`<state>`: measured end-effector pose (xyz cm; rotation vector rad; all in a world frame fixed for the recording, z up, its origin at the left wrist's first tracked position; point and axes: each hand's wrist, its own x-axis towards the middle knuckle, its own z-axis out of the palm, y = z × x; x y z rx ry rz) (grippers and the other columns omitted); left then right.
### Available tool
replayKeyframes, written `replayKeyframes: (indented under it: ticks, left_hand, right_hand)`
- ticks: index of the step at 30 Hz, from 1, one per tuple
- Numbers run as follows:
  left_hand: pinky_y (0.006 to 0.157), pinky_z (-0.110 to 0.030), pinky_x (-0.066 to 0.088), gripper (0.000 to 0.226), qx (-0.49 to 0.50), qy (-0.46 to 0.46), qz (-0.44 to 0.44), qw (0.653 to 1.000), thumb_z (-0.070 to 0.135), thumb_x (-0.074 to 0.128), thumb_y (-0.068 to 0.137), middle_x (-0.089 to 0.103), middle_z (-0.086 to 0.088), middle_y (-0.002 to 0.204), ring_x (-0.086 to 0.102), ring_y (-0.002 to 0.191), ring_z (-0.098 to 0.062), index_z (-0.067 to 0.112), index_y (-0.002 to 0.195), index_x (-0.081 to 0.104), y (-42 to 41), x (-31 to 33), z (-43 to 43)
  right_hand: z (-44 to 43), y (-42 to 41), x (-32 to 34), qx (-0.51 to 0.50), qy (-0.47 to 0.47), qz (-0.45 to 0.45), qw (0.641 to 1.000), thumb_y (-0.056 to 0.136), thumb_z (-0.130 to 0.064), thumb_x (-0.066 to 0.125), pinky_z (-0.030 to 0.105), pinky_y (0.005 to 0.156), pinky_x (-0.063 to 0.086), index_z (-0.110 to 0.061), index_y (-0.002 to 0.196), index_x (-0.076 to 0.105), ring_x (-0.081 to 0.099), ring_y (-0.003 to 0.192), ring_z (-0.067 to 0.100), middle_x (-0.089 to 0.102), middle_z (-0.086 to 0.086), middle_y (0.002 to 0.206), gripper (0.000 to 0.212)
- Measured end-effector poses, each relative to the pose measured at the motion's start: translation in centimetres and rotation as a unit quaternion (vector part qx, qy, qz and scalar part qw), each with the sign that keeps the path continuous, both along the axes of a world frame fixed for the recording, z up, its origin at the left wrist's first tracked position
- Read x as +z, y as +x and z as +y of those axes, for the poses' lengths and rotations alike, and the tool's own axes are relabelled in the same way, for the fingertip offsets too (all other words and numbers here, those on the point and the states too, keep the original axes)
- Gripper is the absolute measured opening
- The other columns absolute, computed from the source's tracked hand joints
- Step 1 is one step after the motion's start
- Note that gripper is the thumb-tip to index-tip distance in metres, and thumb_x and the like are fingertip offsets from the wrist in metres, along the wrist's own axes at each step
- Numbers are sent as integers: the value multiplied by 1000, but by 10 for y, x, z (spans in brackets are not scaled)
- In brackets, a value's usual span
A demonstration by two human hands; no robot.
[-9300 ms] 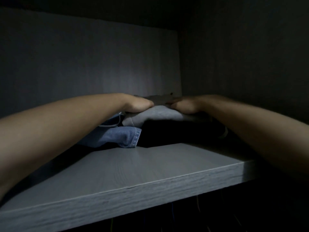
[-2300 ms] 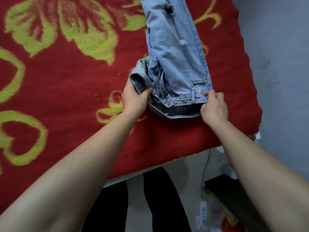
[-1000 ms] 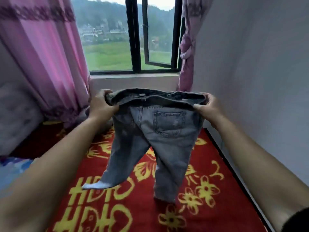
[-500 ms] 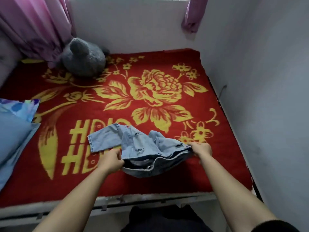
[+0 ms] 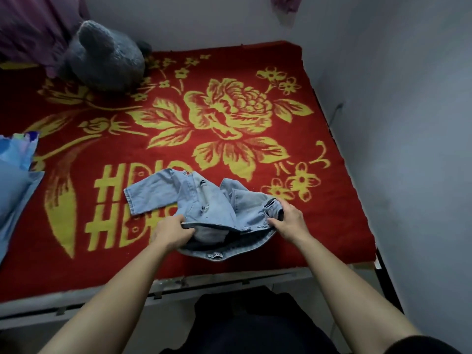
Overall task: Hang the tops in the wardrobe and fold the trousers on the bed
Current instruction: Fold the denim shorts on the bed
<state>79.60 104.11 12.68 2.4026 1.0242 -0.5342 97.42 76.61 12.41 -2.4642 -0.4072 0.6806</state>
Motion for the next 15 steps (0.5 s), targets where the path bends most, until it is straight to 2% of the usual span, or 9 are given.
replayKeyframes:
  ticks: [2,3,5,6,8,10,12,14,15]
  left_hand:
    - [55,-28,39,43,52,43,-29,997,61,56,84,64,2,75,62,74,-26,21,72,59,6,5,1]
    - [55,-28,39,43,72,70,-47,994,60,54,87,65,1,75,62,73,-27,20,71,59,10,8,2]
    - [59,-30,41,34,118,110,-80,984,45,53,91,66,-5,83,63,79,-31,18,70,57,17,14,7]
    - [63,-32,43,28,147,117,-98,977,37,53,91,65,-8,90,62,84,-33,17,72,58,21,18,14]
    - [72,-36,42,16,200,130,-131,962,25,52,90,56,-13,108,58,95,-35,17,86,65,24,25,30]
    - [79,-42,44,30,219,141,-144,955,13,49,88,48,-13,120,55,103,-36,19,111,67,22,26,46]
    - [81,-44,46,53,185,151,-140,961,4,47,84,49,-11,127,57,102,-38,26,131,59,19,26,55]
    - [75,-42,46,61,62,182,-88,977,3,45,86,52,-10,130,61,99,-40,29,142,45,16,23,56]
    - [73,-40,47,60,-6,185,-44,982,5,44,88,53,-10,129,62,98,-40,30,143,41,14,20,55]
  right_hand:
    - [-7,5,2,19,13,53,998,78,-31,83,25,100,44,-24,143,47,58,120,19,64,3,128,74]
    - [-9,9,4,28,20,73,997,77,-33,85,19,98,43,-25,143,48,58,119,15,64,-1,127,76]
    - [-11,14,9,60,21,103,993,72,-30,88,4,83,41,-26,138,54,60,110,8,66,-5,121,74]
    - [-12,16,10,91,1,105,990,72,-27,87,4,78,41,-26,135,58,61,108,8,67,-5,118,69]
    - [-12,21,13,154,-61,27,986,81,-18,74,20,82,44,-28,131,63,62,107,18,65,2,116,52]
    - [-10,27,19,132,-83,-66,985,86,-13,59,34,87,49,-29,131,62,60,104,30,56,7,112,47]
    - [-5,35,24,81,-84,-114,987,89,-12,50,40,86,50,-28,136,56,59,103,36,54,9,116,50]
    - [4,40,24,48,-117,-108,986,90,-10,45,41,85,49,-26,142,48,60,105,41,61,17,120,54]
    - [8,42,23,25,-132,-76,988,90,-7,43,39,81,51,-26,142,46,64,101,41,63,21,119,56]
